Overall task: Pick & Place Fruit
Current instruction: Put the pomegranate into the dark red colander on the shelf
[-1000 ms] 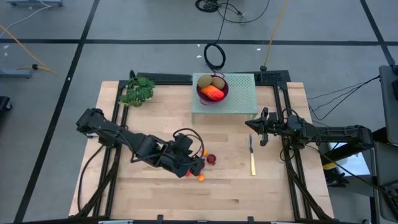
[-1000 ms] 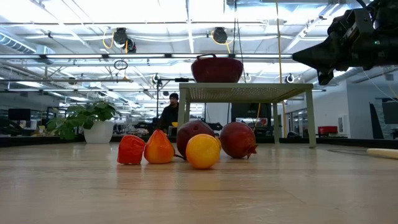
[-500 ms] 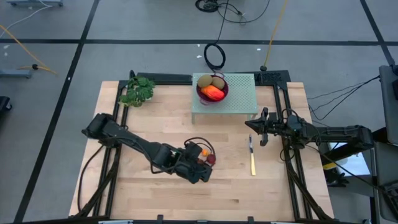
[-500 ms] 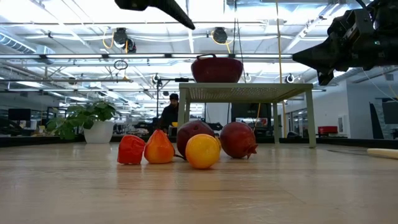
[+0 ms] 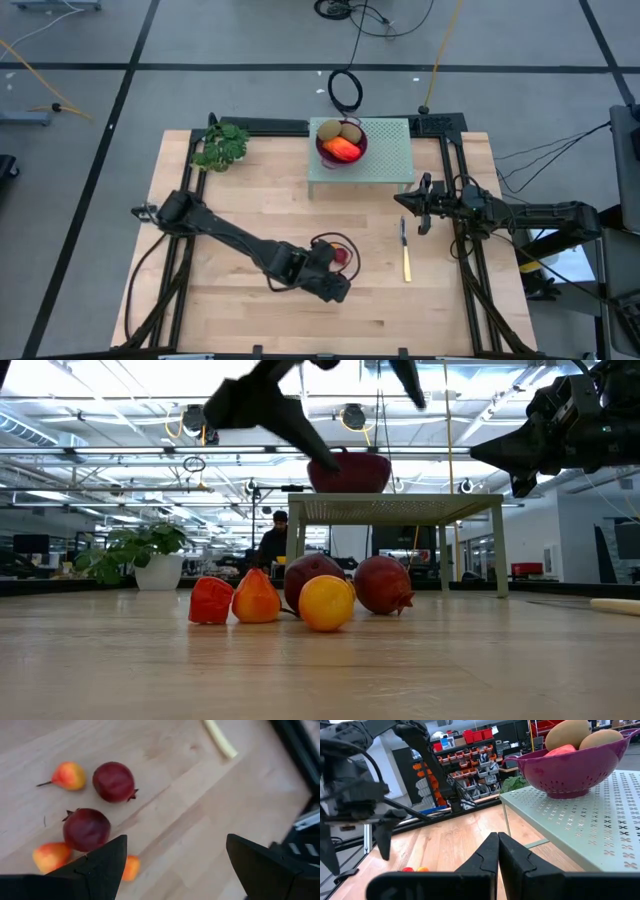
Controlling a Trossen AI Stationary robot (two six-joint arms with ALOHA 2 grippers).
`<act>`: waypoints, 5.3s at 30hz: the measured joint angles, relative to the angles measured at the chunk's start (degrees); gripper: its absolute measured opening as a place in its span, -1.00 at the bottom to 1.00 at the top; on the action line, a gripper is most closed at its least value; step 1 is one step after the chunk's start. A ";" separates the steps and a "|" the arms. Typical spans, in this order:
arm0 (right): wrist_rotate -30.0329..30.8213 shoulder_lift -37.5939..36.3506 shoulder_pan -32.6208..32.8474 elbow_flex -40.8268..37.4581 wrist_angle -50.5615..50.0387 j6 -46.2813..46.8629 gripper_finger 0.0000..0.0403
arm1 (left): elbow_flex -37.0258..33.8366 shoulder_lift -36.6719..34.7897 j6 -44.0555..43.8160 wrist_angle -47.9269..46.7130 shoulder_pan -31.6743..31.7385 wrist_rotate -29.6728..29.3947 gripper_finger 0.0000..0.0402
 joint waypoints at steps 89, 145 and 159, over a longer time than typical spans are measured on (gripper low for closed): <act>0.02 -0.01 0.00 0.00 -0.22 -0.01 -0.98 | -0.02 11.22 14.66 -11.37 5.79 5.34 0.67; 0.02 -0.01 0.00 -0.01 -0.41 0.00 -0.98 | 0.00 -13.66 10.08 -11.14 10.84 -9.07 -0.02; 0.02 0.02 0.00 0.00 -0.42 -0.17 -0.98 | 0.00 -15.33 21.06 12.31 16.47 -17.46 -0.02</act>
